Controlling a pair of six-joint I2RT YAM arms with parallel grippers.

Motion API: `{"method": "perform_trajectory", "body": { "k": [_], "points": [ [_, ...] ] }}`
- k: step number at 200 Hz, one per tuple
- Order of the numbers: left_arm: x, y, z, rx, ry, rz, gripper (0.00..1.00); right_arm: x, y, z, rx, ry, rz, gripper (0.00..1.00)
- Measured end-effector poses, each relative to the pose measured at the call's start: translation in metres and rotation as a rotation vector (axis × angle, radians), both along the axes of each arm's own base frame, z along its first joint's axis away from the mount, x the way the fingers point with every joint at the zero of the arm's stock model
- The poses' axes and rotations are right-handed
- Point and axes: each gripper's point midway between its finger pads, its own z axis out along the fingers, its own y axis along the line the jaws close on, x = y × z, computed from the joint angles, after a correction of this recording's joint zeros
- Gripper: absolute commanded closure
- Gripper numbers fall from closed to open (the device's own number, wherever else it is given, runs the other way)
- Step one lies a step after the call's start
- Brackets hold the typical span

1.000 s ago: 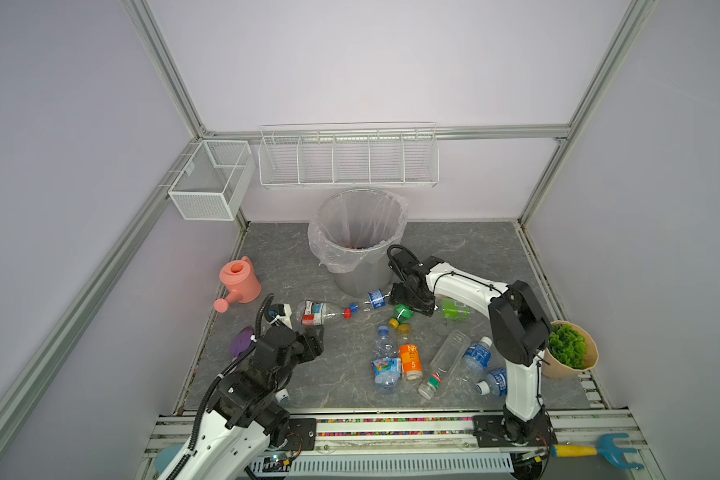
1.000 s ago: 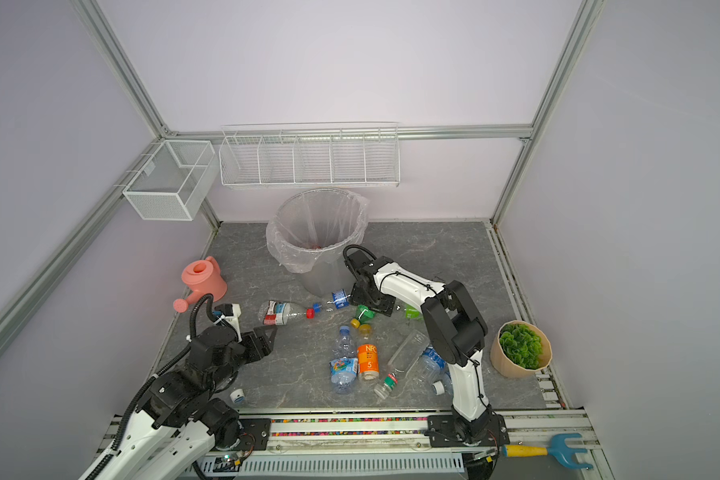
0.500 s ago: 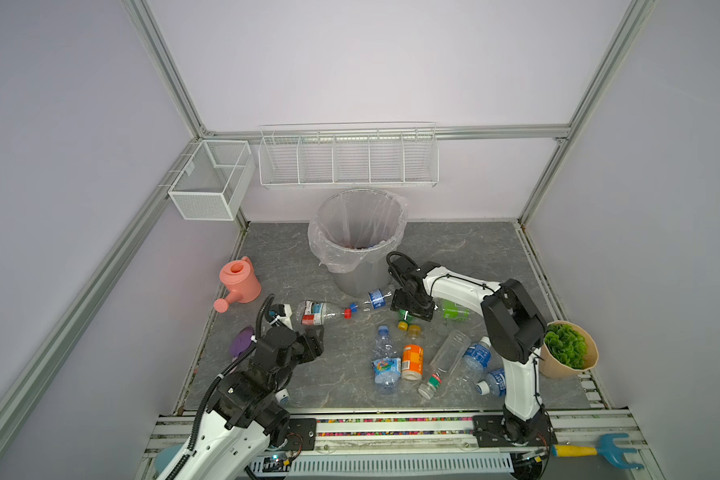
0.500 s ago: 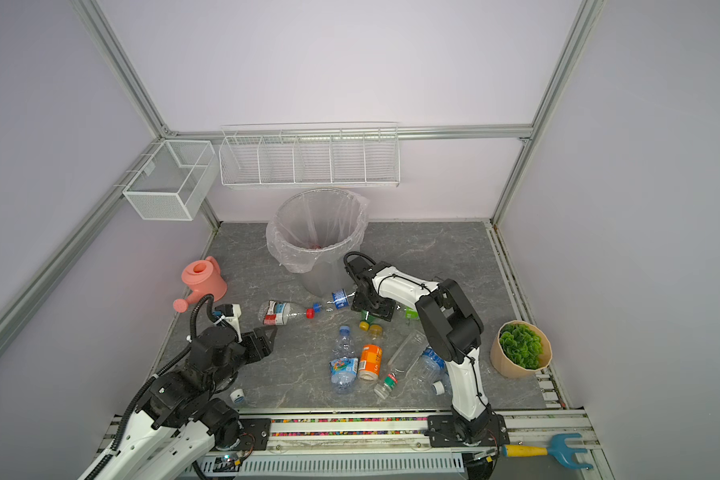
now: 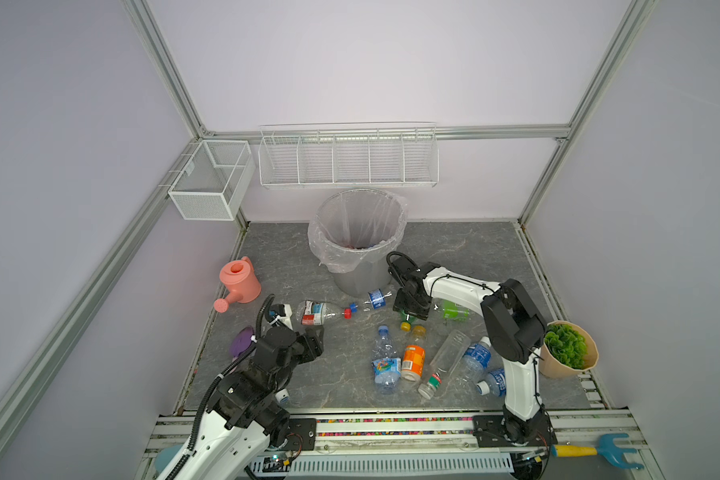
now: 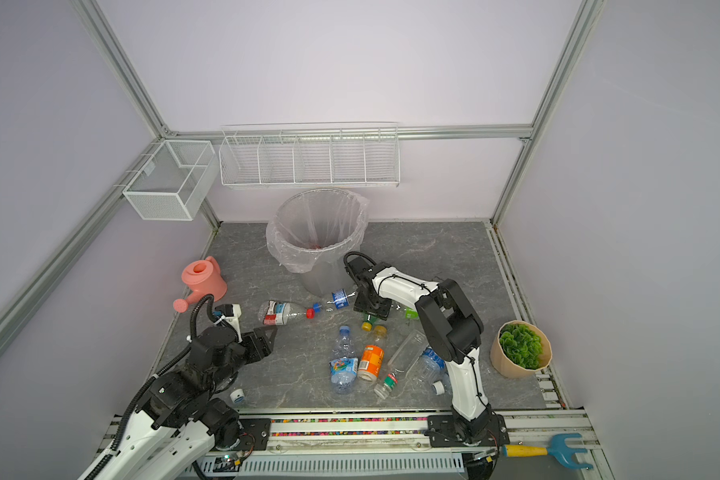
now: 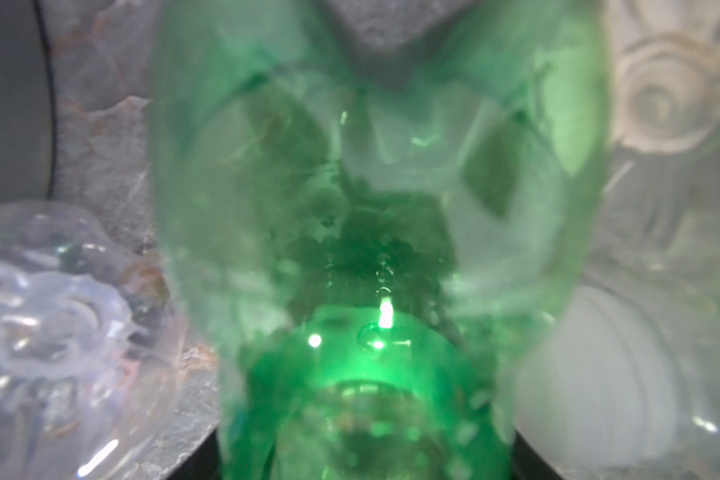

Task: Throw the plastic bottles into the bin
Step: 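Close the right gripper on the green soda bottle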

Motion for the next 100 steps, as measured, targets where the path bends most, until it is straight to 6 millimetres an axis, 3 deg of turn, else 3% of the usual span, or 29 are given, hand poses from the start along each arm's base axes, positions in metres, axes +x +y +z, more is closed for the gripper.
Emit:
{"method": "perform_trajectory", "body": {
  "k": [29,100],
  "points": [
    [0.0,0.0,-0.0001,0.0,0.0,0.0,0.26,0.0,-0.0001,0.0001,0.0,-0.002,0.002,0.56],
    [0.0001,-0.0001,-0.0005,0.001,0.002,0.0,0.27,-0.0047,-0.0033,0.0094,-0.003,-0.014,0.009,0.64]
  ]
}}
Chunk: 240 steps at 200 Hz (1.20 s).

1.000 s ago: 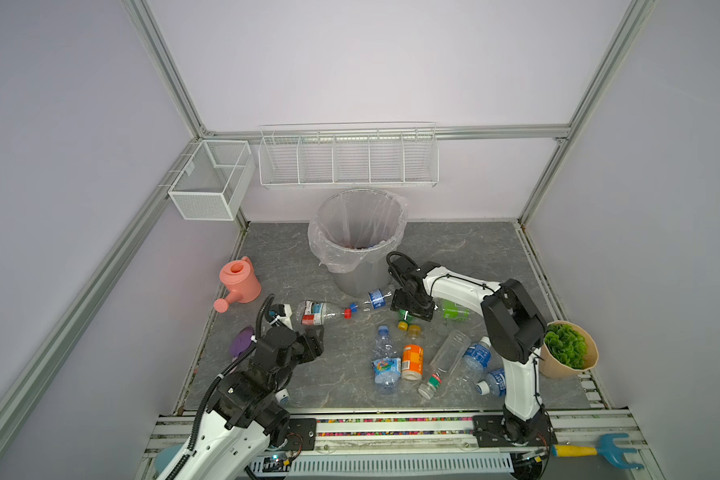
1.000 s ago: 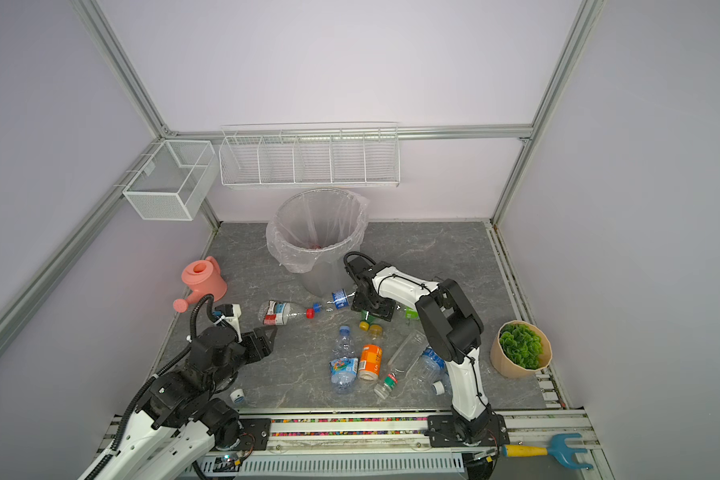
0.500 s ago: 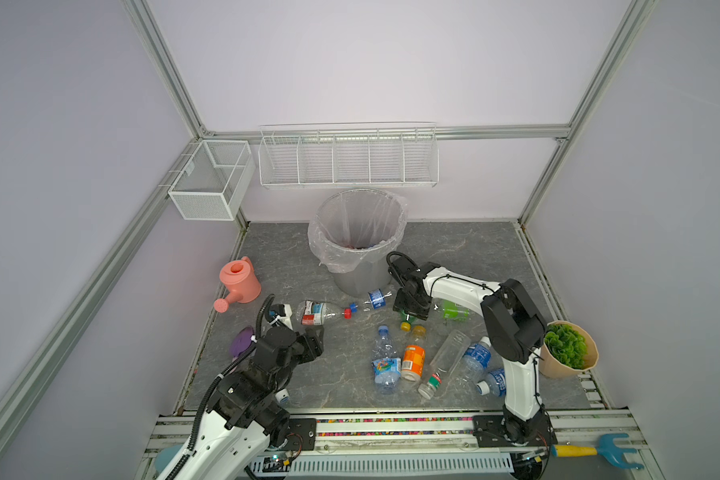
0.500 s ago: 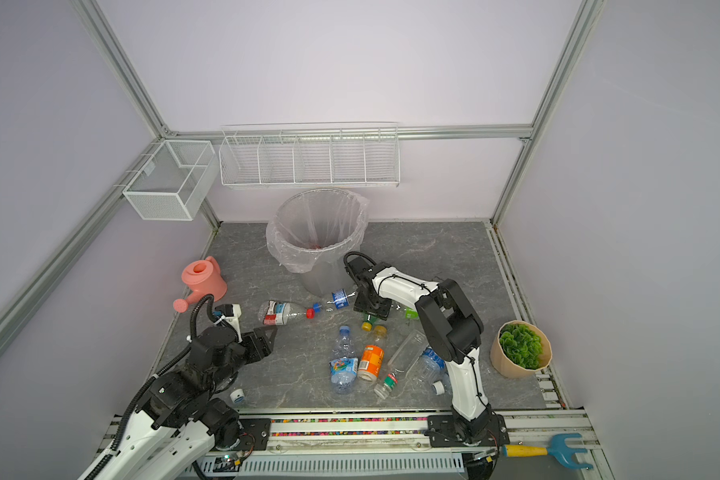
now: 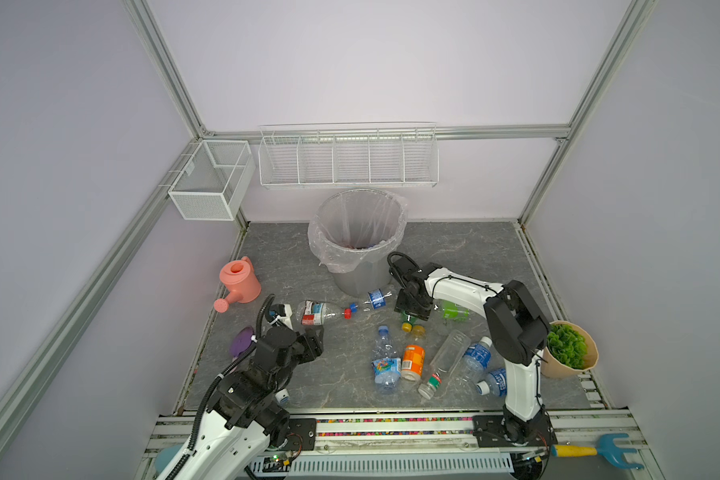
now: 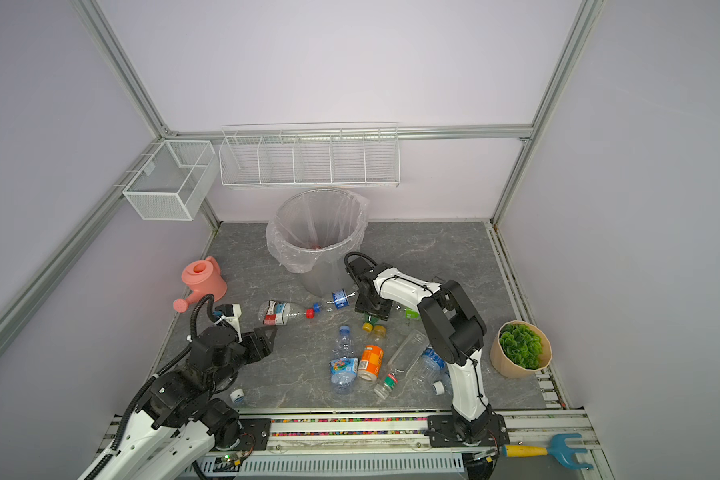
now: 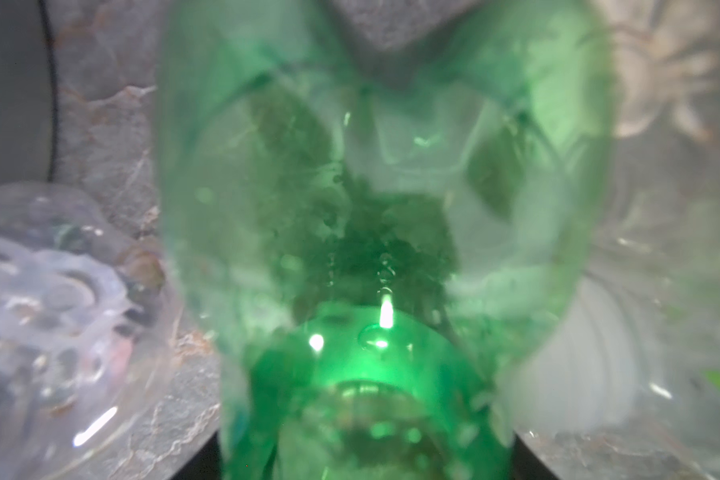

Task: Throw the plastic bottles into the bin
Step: 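Close the right gripper on the green soda bottle, then lift the green soda bottle with the right gripper up over the bin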

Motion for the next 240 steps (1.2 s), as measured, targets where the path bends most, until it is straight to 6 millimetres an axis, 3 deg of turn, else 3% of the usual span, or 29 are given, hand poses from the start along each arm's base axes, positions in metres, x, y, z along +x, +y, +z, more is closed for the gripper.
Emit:
{"method": "perform_trajectory", "body": {
  "k": [110,193,240],
  "points": [
    [0.0,0.0,-0.001,0.004,0.005,0.0,0.27,-0.004,-0.015,0.092,-0.003,-0.172,0.03,0.65],
    [0.0,0.0,-0.001,0.004,0.005,0.0,0.27,-0.007,-0.042,0.216,0.036,-0.457,0.065,0.66],
    [0.0,0.0,-0.001,0.004,0.005,0.0,0.27,-0.013,-0.051,0.269,0.061,-0.596,0.144,0.67]
  ]
}}
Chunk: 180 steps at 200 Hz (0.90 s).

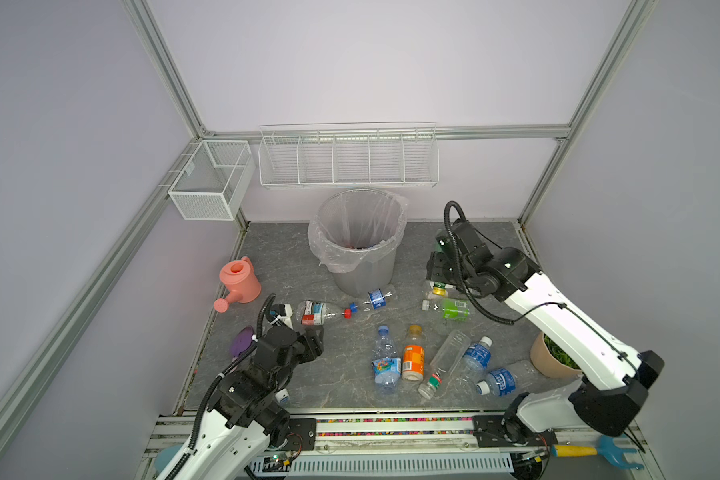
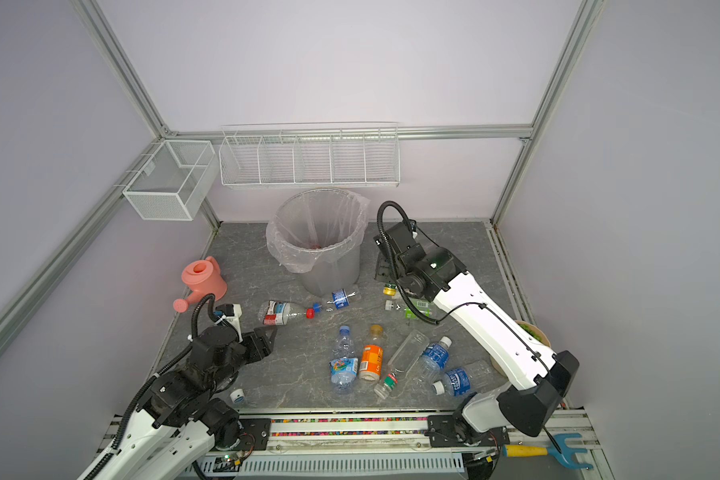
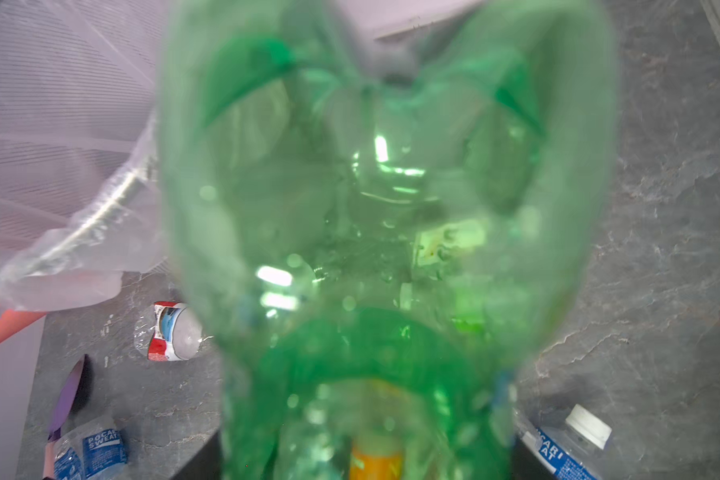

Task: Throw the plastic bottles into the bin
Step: 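Lift the green soda bottle with the right gripper up over the bin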

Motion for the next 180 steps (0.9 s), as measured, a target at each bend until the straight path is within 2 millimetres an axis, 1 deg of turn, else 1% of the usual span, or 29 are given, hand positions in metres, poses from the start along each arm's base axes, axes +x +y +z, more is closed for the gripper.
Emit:
{"method": "perform_trajectory", "body": {
  "k": [32,96,122,157,180],
  "points": [
    [0.0,0.0,0.0,0.001,0.002,0.0,0.27,0.0,0.001,0.036,0.02,-0.102,0.057,0.68],
    [0.001,-0.001,-0.003,0.01,0.014,0.0,0.27,-0.006,0.001,0.089,0.05,-0.272,0.153,0.71],
    [0.001,-0.001,-0.004,0.012,0.017,0.0,0.27,-0.008,0.0,0.116,0.076,-0.351,0.179,0.7],
    [0.002,-0.001,-0.003,0.01,0.014,0.0,0.27,-0.01,0.008,0.151,0.125,-0.435,0.226,0.71],
    [0.003,-0.002,-0.004,0.011,0.017,0.0,0.27,-0.006,0.019,0.165,0.156,-0.464,0.255,0.73]
  ]
}}
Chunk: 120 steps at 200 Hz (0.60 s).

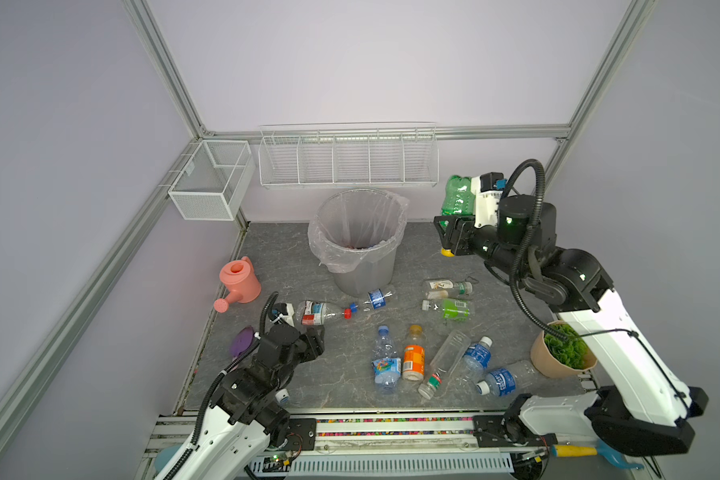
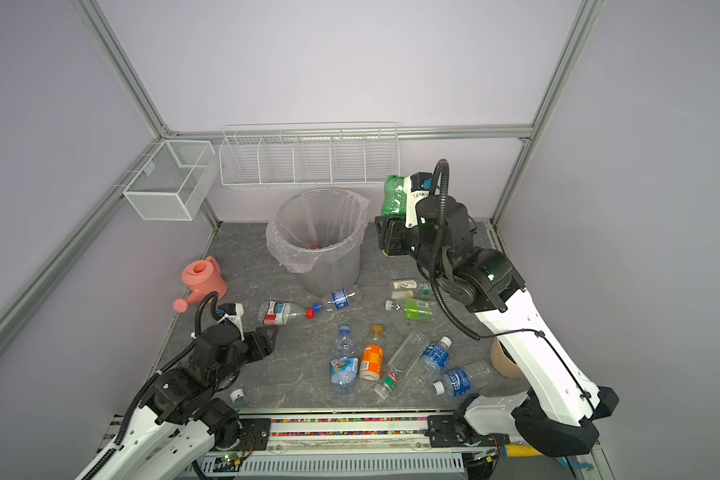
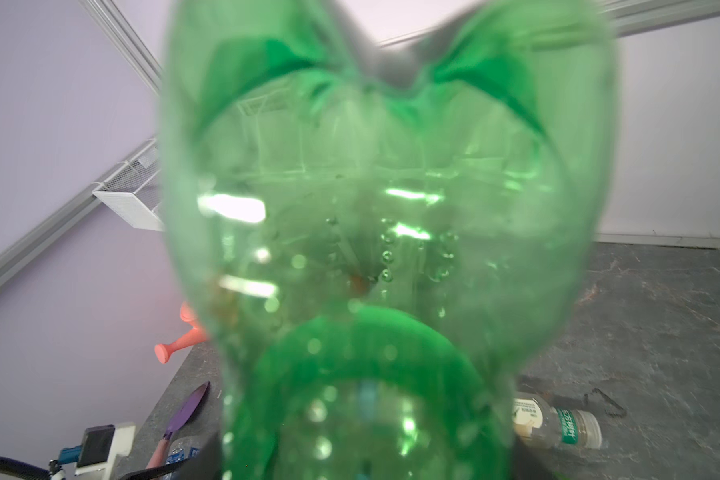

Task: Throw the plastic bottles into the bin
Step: 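Lift the green soda bottle with the right gripper up over the bin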

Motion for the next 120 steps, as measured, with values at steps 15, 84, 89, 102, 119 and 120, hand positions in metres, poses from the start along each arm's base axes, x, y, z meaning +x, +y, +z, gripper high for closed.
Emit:
{"method": "perform_trajectory", "body": {
  "k": [15,84,89,102,119,120],
  "points": [
    [0.001,-0.001,0.0,0.0,0.0,0.0,0.27,0.005,0.01,0.005,0.011,-0.01,0.021,0.73],
    [0.001,-0.001,-0.001,0.002,0.003,-0.001,0.27,0.031,0.064,0.005,0.007,-0.005,0.108,0.74],
    [0.001,-0.001,-0.001,0.002,0.002,-0.001,0.27,0.032,0.068,0.005,0.005,-0.002,0.114,0.73],
    [0.001,-0.001,-0.001,0.001,0.002,0.0,0.27,0.038,0.078,0.003,-0.001,0.006,0.125,0.73],
    [0.001,-0.001,0.0,0.0,-0.001,-0.001,0.27,0.046,0.091,-0.002,-0.019,0.023,0.139,0.73],
    [0.001,-0.001,0.0,-0.001,-0.001,0.0,0.27,0.046,0.093,-0.003,-0.021,0.026,0.142,0.73]
  ]
}}
